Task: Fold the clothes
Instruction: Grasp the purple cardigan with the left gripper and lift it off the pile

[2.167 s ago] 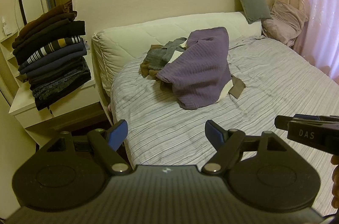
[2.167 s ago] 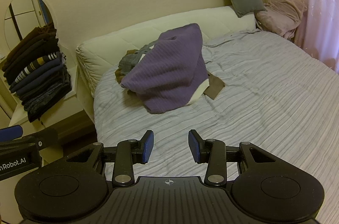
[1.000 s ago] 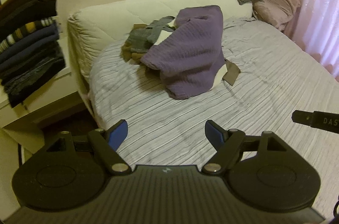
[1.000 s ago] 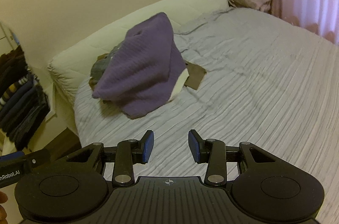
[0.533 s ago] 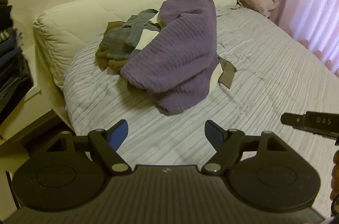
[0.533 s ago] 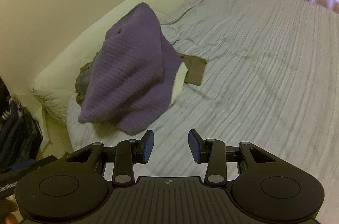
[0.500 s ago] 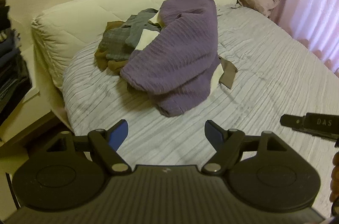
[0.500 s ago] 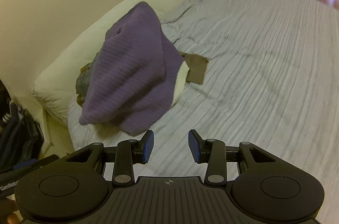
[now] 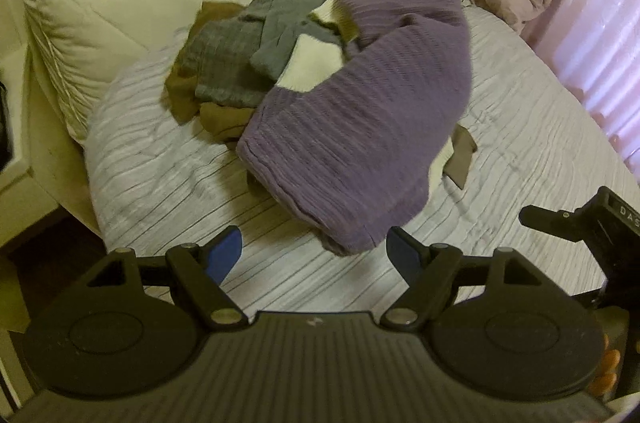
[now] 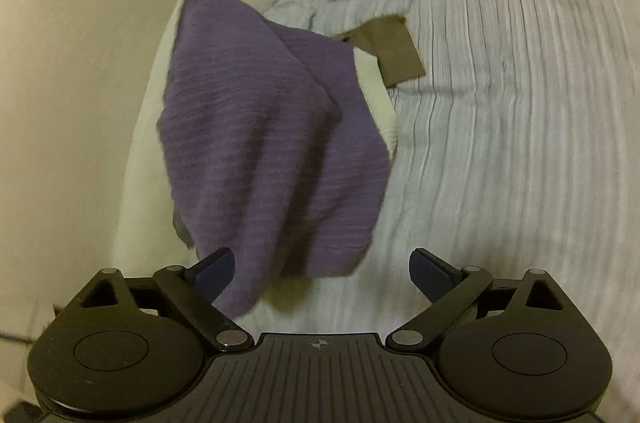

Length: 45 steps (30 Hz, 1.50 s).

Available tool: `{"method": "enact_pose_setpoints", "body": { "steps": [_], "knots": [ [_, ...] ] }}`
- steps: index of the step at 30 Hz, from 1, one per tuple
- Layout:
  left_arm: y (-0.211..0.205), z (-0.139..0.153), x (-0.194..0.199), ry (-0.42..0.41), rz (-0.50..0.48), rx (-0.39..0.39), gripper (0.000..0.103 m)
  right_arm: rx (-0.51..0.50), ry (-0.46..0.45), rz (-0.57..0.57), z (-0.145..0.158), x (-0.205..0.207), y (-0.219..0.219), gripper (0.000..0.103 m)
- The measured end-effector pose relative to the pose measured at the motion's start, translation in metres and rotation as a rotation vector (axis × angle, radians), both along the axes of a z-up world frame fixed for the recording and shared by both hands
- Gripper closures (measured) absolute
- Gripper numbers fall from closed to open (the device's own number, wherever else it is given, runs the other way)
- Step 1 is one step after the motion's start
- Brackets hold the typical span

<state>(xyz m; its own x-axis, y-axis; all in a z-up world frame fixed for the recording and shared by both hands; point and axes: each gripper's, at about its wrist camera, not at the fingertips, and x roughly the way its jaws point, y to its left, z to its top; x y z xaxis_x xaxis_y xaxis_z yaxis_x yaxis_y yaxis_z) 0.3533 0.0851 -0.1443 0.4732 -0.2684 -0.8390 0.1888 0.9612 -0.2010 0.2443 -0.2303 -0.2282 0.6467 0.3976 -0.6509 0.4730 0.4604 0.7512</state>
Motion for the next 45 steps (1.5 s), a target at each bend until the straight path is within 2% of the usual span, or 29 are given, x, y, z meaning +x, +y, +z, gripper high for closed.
{"method": "enact_pose_setpoints", "body": {
  "steps": [4,9,12,13,14,15,17,18,19,21,22,25,28,33,39,43,45],
  "knots": [
    [0.009,-0.022,0.026,0.056,0.050,-0.107,0.026,0.072,0.012,-0.071,-0.024,0.020,0.005,0.006],
    [0.018,-0.052,0.051,0.133,0.136,-0.277,0.026,0.155,-0.038,-0.166,-0.047,0.042,0.013,0.006],
    [0.022,-0.067,0.061,0.170,0.178,-0.363,0.028,0.220,-0.072,-0.184,-0.060,0.060,0.020,0.006],
    [0.023,-0.073,0.065,0.181,0.192,-0.392,0.033,0.241,-0.083,-0.190,-0.065,0.065,0.023,0.006],
    [0.024,-0.076,0.067,0.187,0.192,-0.412,0.043,0.263,-0.095,-0.195,-0.069,0.071,0.025,0.006],
    [0.024,-0.079,0.069,0.190,0.186,-0.429,0.049,0.285,-0.104,-0.199,-0.073,0.077,0.028,0.006],
    [0.022,-0.077,0.071,0.179,0.162,-0.437,0.063,0.333,-0.103,-0.188,-0.083,0.086,0.036,0.007],
    [0.021,-0.074,0.072,0.166,0.143,-0.434,0.067,0.355,-0.113,-0.182,-0.086,0.089,0.039,0.008],
    [0.020,-0.069,0.072,0.149,0.119,-0.429,0.076,0.376,-0.123,-0.177,-0.089,0.092,0.042,0.029],
    [0.018,-0.060,0.073,0.113,0.076,-0.418,0.083,0.396,-0.142,-0.169,-0.090,0.095,0.045,0.051],
    [0.018,-0.054,0.073,0.095,0.053,-0.416,0.087,0.374,-0.151,-0.163,-0.085,0.096,0.044,0.062],
    [0.010,-0.029,0.069,0.025,-0.037,-0.407,0.090,0.307,-0.183,-0.146,-0.065,0.091,0.040,0.076],
    [-0.005,0.005,0.059,-0.072,-0.148,-0.406,0.091,0.270,-0.239,-0.159,-0.040,0.076,0.033,0.079],
    [-0.040,0.073,0.025,-0.243,-0.337,-0.439,0.091,0.212,-0.399,-0.224,0.017,0.033,0.008,0.082],
    [-0.083,0.147,-0.036,-0.426,-0.543,-0.543,0.091,0.136,-0.591,-0.331,0.102,-0.041,-0.032,0.084],
    [-0.115,0.185,-0.084,-0.488,-0.659,-0.618,0.091,0.042,-0.704,-0.419,0.156,-0.113,-0.058,0.085],
    [-0.133,0.195,-0.109,-0.484,-0.709,-0.654,0.091,-0.050,-0.722,-0.456,0.185,-0.153,-0.067,0.085]
  ]
}}
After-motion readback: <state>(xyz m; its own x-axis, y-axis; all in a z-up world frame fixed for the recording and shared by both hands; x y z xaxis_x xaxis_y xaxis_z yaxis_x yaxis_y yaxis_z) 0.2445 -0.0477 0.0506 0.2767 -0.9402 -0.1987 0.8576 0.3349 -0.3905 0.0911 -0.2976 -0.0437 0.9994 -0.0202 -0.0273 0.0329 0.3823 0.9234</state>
